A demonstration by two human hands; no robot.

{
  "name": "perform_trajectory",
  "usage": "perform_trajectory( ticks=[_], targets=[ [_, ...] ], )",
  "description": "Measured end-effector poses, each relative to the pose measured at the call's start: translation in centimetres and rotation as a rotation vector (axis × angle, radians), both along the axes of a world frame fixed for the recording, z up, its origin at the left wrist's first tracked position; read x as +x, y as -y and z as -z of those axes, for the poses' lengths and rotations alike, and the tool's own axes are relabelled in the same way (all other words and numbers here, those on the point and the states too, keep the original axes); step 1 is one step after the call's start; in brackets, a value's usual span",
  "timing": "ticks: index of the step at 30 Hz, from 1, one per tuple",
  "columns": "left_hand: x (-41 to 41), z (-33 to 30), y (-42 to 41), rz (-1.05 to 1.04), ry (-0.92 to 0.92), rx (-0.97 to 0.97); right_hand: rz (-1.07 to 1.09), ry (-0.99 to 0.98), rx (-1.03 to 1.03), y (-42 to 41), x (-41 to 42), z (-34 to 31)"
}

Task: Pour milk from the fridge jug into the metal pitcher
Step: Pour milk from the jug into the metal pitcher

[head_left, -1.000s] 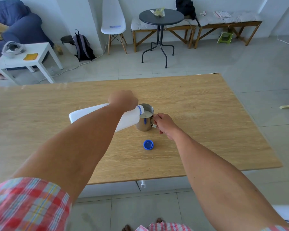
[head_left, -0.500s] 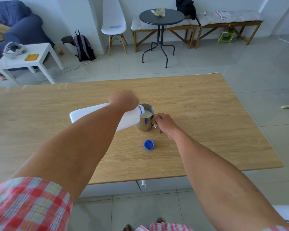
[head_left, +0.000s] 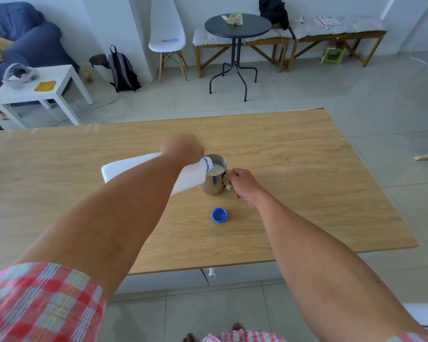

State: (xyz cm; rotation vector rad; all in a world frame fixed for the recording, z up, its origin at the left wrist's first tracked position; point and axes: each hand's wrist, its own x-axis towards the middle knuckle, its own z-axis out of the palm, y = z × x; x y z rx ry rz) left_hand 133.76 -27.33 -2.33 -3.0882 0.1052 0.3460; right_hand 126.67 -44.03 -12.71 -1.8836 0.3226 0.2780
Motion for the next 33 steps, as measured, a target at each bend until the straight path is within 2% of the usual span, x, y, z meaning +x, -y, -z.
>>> perform_trajectory(
  ticks=[33],
  targets=[
    [0.17, -0.1, 0.14, 0.012, -0.009, 0.016, -0.008, -0.007, -0.016, 0.13, -0.16, -0.44]
  ],
)
